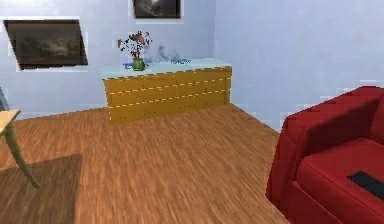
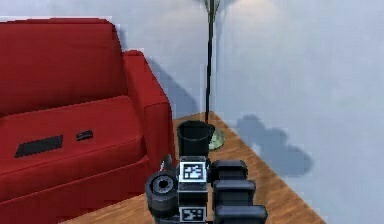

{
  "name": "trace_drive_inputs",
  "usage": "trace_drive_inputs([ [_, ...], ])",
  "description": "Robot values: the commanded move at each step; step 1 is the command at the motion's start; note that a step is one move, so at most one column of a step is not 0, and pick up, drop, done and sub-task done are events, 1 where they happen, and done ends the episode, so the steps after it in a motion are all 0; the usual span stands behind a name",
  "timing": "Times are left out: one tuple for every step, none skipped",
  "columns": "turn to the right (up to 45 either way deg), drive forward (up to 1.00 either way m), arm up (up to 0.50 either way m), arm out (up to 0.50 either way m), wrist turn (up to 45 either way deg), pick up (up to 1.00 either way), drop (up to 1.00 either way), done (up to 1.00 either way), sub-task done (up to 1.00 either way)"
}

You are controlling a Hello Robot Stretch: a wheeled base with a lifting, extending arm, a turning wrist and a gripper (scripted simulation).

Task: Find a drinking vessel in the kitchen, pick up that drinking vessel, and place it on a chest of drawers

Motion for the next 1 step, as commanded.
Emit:
trace_drive_inputs([
  [0.0,1.0,0.0,0.0,0.0,0.0,0.0,0.0,0.0],
])
